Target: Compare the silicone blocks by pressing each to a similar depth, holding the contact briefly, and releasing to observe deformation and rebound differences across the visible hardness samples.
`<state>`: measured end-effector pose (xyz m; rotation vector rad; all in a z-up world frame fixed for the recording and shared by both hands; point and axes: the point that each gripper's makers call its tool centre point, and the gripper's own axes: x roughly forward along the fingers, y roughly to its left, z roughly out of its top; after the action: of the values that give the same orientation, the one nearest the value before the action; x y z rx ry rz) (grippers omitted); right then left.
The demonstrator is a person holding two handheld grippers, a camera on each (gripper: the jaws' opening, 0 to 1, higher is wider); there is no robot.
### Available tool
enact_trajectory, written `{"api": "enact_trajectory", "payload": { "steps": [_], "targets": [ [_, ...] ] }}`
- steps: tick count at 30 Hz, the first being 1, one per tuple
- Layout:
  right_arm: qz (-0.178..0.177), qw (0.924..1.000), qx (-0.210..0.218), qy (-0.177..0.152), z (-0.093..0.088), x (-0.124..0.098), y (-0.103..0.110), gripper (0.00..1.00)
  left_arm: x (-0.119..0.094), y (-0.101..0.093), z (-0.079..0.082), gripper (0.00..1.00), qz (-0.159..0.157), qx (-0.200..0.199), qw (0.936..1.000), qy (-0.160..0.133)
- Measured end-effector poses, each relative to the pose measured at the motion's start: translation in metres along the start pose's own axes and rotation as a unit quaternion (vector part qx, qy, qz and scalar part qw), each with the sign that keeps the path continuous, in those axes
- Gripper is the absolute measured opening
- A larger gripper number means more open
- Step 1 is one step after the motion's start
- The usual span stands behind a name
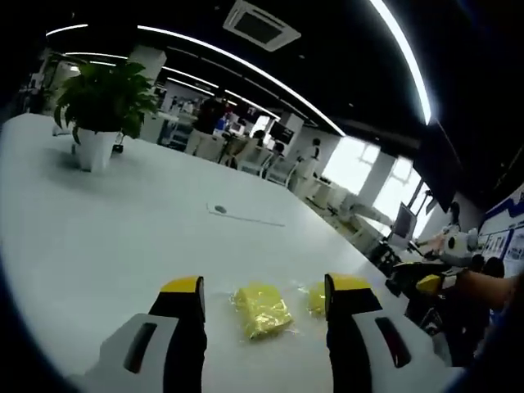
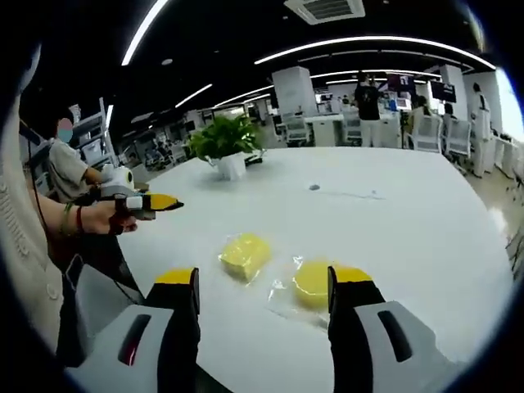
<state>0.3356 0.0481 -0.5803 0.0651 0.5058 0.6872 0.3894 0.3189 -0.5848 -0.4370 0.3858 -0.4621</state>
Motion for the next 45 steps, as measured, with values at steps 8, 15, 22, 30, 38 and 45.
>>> {"api": "enact_trajectory", "payload": {
  "steps": [8,15,22,30,38,45],
  "targets": [
    [-0.012,0.9996,0.018,0.018,-0.028,-0.009,0.004,0.60,-0.028,-0.014,-0.021,0.72,-0.010,0.029,0.9990,0.033],
    [-0.021,0.9989,0.035,0.022,-0.047,-0.015,0.006,0.60,-0.043,-0.017,-0.026,0.72,-0.006,0.024,0.9991,0.035],
    [-0.027,0.9983,0.046,0.022,-0.055,-0.022,0.007,0.59,-0.050,-0.012,-0.028,0.73,-0.002,0.016,0.9993,0.033],
    [-0.030,0.9981,0.050,0.019,-0.057,-0.026,0.005,0.59,-0.053,0.003,-0.032,0.73,-0.002,0.011,0.9992,0.038],
    [-0.030,0.9982,0.051,0.012,-0.056,-0.028,0.002,0.61,-0.052,0.002,-0.038,0.72,-0.002,0.013,0.9987,0.049],
    [-0.029,0.9985,0.047,0.009,-0.052,-0.031,-0.001,0.61,-0.045,-0.022,-0.039,0.72,-0.007,0.000,0.9988,0.048]
  ]
}}
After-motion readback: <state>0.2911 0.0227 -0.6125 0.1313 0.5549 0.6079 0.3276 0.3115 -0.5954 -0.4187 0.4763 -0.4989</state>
